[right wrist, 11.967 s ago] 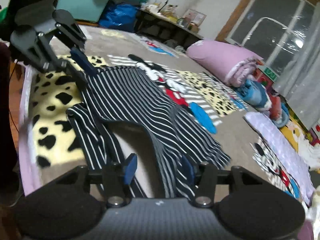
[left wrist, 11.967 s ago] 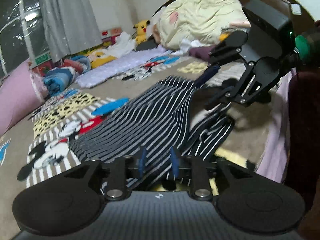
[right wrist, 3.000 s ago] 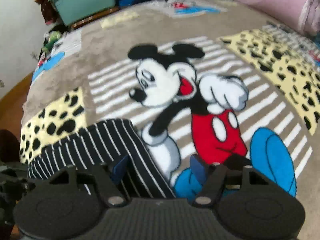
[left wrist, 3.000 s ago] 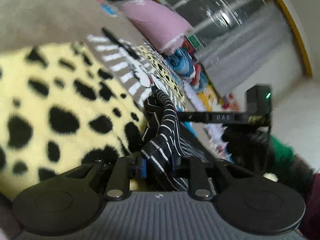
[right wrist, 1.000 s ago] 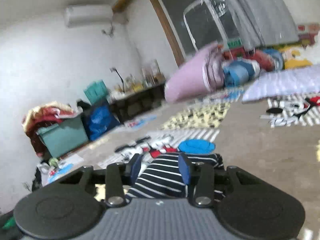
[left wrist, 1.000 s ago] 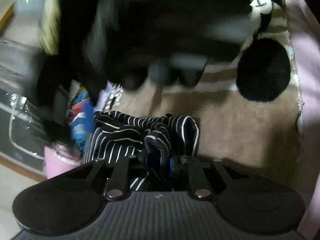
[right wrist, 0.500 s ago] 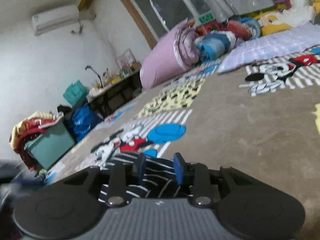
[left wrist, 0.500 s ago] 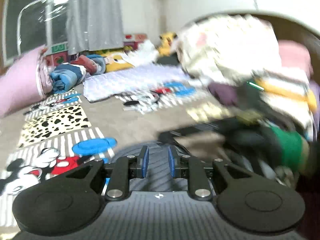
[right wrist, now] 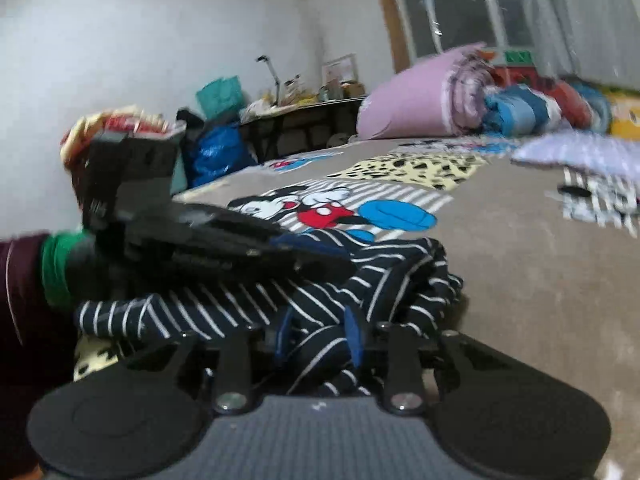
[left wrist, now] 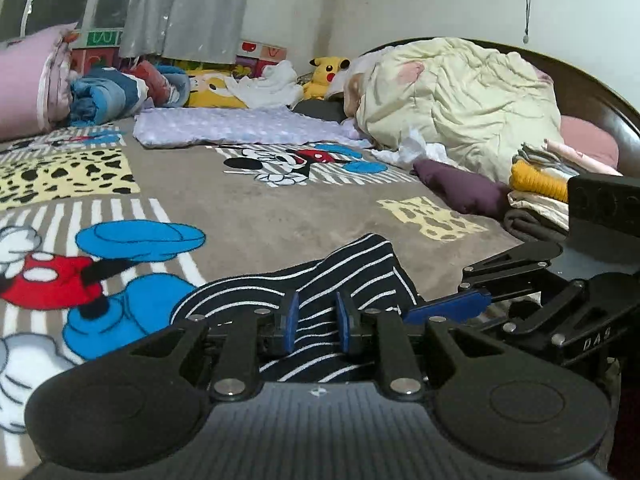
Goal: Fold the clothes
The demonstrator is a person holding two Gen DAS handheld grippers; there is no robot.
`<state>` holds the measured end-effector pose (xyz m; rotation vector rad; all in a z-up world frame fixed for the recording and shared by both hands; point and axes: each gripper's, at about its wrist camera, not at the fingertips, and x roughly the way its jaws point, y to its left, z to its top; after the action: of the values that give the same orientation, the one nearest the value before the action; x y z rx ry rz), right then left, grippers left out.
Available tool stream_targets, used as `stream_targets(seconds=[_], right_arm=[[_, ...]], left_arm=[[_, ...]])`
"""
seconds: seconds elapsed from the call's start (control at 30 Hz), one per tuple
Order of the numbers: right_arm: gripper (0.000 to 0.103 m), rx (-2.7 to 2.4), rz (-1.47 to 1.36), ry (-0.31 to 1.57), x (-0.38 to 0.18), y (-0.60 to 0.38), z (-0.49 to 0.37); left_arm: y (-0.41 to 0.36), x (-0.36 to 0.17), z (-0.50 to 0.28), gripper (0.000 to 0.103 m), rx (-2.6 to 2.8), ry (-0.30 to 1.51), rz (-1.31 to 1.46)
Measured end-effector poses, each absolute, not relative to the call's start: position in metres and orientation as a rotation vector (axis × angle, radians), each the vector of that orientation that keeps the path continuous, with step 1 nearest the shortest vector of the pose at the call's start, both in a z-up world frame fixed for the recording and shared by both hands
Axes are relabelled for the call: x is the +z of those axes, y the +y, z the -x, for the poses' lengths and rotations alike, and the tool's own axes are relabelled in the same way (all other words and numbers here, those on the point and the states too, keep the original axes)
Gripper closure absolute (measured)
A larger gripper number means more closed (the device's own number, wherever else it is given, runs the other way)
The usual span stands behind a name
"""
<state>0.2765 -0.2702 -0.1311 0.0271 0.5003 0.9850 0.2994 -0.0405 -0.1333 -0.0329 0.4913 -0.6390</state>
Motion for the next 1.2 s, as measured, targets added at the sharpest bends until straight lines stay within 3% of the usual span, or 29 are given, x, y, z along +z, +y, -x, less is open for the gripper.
stream_targets(seconds=[0.27, 0.47, 0.77, 0.93, 1.0, 1.03, 1.07, 1.1, 1.13, 1.17, 1.2], right_arm=[[0.074, 0.920, -0.258, 0.406, -0.100, -0.284, -0.310], [0.075, 0.815, -0.135, 0.538, -0.122, -0.256, -0.325], [0.073, 0.871, -0.009, 0.415, -0.088, -0.273, -0.269], [0.073, 0.887, 0.195, 0.499, -0.118, -0.254, -0.238], [0.073, 0.890, 0.146, 0.477, -0.123, -0.261, -0.240], [0.070, 0.886, 0.136, 0.478, -0.122, -0.262, -0.241], [0.058, 0.869, 0.137, 0.466, -0.119, -0.265, -0.238], [0.050, 0.828, 0.119, 0.458, -0.115, -0.269, -0.234], [0.035, 0.793, 0.068, 0.461, -0.112, -0.276, -0.232], [0.029, 0.774, 0.022, 0.466, -0.111, -0.281, -0.229], [0.027, 0.750, -0.058, 0.484, -0.112, -0.290, -0.225]], left_arm=[[-0.023, -0.099, -0.244, 0.084, -0.670, 0.391, -0.011], [-0.046, -0.133, -0.219, 0.085, -0.639, 0.433, -0.213], [-0.033, -0.106, -0.169, 0.084, -0.659, 0.400, -0.200], [-0.037, -0.131, -0.160, 0.084, -0.645, 0.416, -0.222], [-0.033, -0.133, -0.160, 0.084, -0.659, 0.400, -0.201], [-0.032, -0.131, -0.160, 0.084, -0.670, 0.393, -0.198], [-0.029, -0.128, -0.160, 0.083, -0.680, 0.389, -0.184], [-0.022, -0.121, -0.161, 0.081, -0.685, 0.387, -0.128], [-0.008, -0.113, -0.163, 0.064, -0.687, 0.374, -0.018], [0.005, -0.109, -0.166, 0.032, -0.685, 0.362, 0.082], [0.015, -0.108, -0.169, 0.023, -0.678, 0.364, 0.161]])
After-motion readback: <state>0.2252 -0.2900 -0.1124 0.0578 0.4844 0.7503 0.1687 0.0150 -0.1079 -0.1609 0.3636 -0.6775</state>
